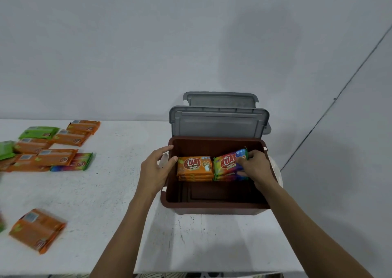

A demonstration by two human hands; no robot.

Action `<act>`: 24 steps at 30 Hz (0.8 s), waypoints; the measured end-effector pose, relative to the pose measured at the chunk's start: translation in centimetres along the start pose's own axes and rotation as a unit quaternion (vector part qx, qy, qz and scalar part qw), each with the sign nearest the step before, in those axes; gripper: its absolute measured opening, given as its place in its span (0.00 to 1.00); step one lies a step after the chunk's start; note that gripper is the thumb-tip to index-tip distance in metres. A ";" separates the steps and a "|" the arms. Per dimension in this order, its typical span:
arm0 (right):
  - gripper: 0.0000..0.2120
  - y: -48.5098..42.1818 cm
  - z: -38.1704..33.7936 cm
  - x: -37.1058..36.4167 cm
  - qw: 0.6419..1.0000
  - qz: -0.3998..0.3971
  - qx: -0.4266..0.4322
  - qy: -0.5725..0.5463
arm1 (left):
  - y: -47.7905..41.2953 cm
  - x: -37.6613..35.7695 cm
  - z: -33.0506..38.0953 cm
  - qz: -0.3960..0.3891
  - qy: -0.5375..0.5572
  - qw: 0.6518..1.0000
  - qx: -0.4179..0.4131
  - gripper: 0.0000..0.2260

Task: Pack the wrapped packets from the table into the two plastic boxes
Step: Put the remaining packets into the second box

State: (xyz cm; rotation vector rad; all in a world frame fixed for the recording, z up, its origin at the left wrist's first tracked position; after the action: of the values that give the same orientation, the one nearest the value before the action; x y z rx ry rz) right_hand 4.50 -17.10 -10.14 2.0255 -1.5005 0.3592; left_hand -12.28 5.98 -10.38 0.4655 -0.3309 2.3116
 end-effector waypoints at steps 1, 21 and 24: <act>0.18 -0.1 0.1 0.1 0.999 0.014 0.013 0.035 | 0.0 0.0 0.0 0.002 0.000 1.000 0.004 0.16; 0.15 1.1 -1.4 -0.9 0.905 0.043 0.185 0.382 | 0.2 0.0 0.0 0.010 0.012 1.000 0.018 0.16; 0.13 2.0 -2.3 -1.2 0.910 0.034 0.199 0.363 | 0.2 0.2 -0.2 -0.019 0.012 1.000 0.008 0.16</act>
State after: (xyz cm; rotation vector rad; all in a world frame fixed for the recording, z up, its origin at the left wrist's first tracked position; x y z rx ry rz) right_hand 2.52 -15.18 -8.36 1.7969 -1.0684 1.3721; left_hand -12.61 6.01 -10.53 0.4467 -0.2899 2.2826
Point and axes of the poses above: each hand's wrist, its own y-axis away from the middle knuckle, its own x-axis out of the back of the hand, z = x × y, the point moved 4 cm from there along -y, towards the middle knuckle, and after that the axes turned 2 degrees about y, right-handed, at the moved point
